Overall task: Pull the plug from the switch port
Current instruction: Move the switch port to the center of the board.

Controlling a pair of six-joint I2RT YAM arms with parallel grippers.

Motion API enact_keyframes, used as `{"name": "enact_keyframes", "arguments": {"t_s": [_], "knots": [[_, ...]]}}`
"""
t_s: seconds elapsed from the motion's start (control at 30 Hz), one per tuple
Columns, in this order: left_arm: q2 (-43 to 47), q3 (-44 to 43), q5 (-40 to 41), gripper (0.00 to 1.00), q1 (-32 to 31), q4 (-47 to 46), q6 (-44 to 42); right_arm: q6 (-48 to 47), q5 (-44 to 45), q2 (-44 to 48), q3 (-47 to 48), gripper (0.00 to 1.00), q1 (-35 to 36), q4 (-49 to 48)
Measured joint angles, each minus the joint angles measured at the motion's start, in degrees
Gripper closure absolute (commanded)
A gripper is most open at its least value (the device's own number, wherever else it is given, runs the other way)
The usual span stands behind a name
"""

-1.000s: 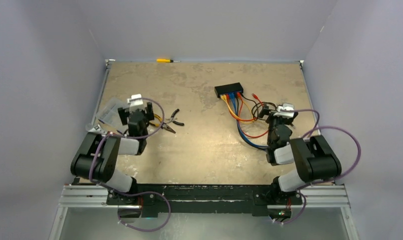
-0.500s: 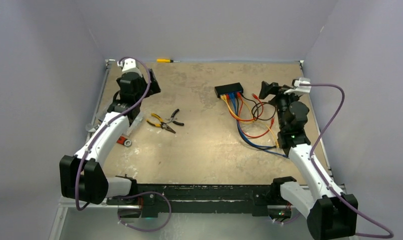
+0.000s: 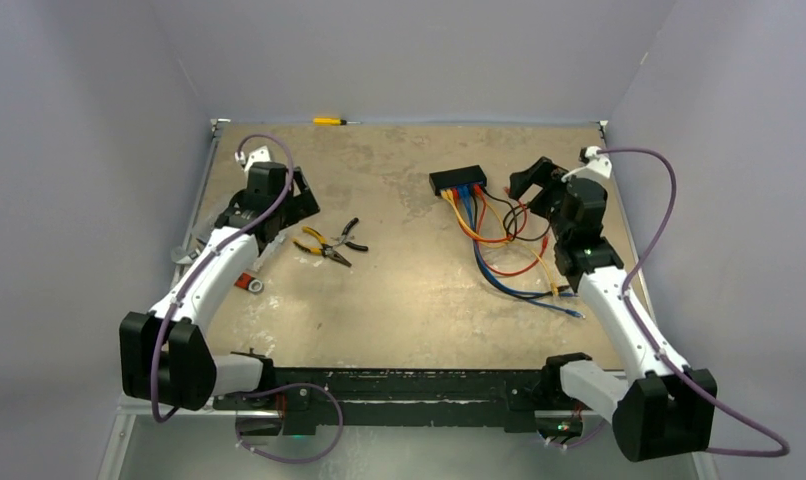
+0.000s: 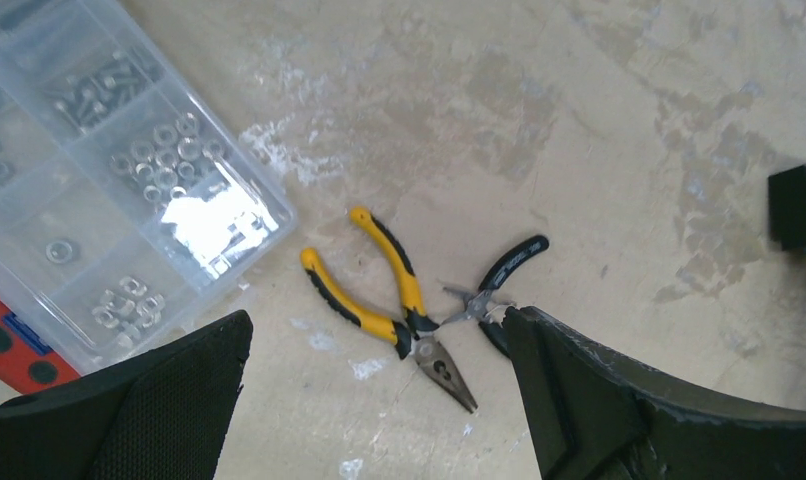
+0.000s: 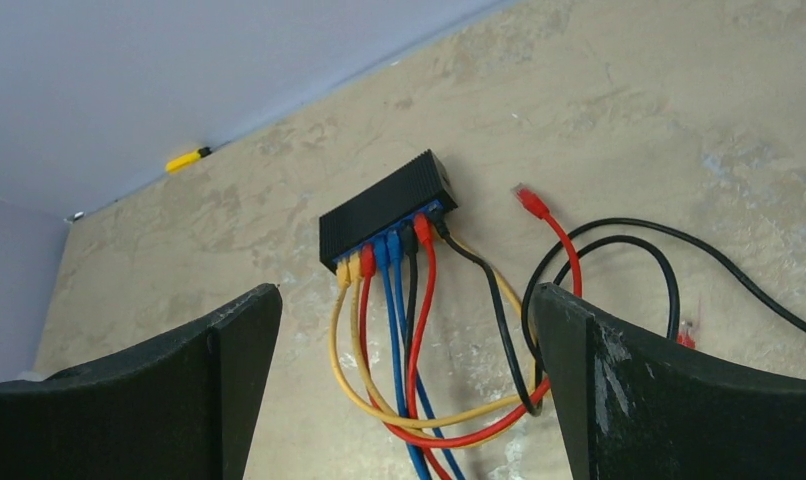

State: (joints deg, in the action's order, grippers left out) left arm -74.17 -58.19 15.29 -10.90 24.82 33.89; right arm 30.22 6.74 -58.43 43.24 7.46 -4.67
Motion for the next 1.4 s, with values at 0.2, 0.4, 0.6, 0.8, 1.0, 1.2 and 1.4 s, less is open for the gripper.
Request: {"name": "enact_keyframes", "arguments": {"t_s": [0.2,0.4,0.6,0.8,1.0,1.2,1.4], "knots": [[-1.9,5.1,-4.1,0.00,0.0,-2.6,0.0,0.8,1.3,-11.1,8.4,0.01,0.0,5.1],[-9.6,5.5,-11.0,0.01,0.0,-8.5,-0.5,-1.0,-4.9,-26.0,19.6,0.01,-0.1,8.5],[-13.4,6.4,-18.7,0.01,0.0,-14.1,-0.4,-3.0,-14.6,-40.9,31.6,0.01,-0.1,10.4],[-13.4,8.1,-24.6,0.01,-0.1,-20.5,0.4,-4.5,-16.6,-57.3,48.4,0.02,-0.1,17.7],[-13.0,8.2,-28.3,0.01,-0.1,-23.8,2.2,-5.5,-16.5,-68.1,58.0,0.02,-0.1,23.2],[-12.1,8.3,-29.9,0.01,-0.1,-25.0,3.1,-7.1,-19.2,-75.3,65.2,0.06,-0.1,25.6],[-12.0,8.3,-30.8,0.01,-0.1,-25.6,3.6,-9.9,-25.5,-76.1,65.9,0.06,0.6,25.8]]}}
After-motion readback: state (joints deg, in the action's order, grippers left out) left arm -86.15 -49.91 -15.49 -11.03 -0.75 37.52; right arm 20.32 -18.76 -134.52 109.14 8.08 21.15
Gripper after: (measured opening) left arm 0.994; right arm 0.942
